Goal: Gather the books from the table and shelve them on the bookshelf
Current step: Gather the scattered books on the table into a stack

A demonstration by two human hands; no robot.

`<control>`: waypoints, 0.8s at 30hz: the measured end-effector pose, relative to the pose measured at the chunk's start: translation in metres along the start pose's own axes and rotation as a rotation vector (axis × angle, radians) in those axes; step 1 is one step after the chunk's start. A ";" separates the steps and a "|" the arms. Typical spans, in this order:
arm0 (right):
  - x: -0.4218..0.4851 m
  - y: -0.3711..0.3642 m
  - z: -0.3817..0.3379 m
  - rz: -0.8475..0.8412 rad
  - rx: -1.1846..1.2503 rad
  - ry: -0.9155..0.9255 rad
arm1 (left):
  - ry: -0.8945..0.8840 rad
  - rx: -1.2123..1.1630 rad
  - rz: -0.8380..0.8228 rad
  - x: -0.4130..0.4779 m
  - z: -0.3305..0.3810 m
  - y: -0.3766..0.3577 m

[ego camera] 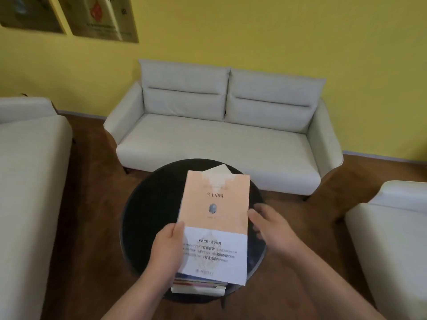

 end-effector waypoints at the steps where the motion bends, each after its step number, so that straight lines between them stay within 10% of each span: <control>1: 0.000 -0.015 0.013 -0.131 0.076 -0.093 | 0.036 0.041 -0.001 0.001 -0.008 0.000; 8: 0.013 -0.064 0.056 -0.092 -0.036 -0.065 | -0.190 0.807 0.055 0.009 -0.022 0.018; 14: 0.021 -0.071 0.058 -0.189 0.341 -0.238 | -0.077 0.203 -0.341 0.032 -0.027 0.011; 24: 0.020 -0.101 0.058 -0.102 0.543 -0.290 | -0.027 0.029 -0.220 0.035 -0.028 0.009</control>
Point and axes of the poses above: each hand's wrist, its own x-axis towards the middle knuckle, its own y-axis out of the back of the hand, z = x × y, the point moved 1 cm from there along x, towards the middle knuckle, and after that the axes turned 9 degrees about x, right-handed, at the moved point
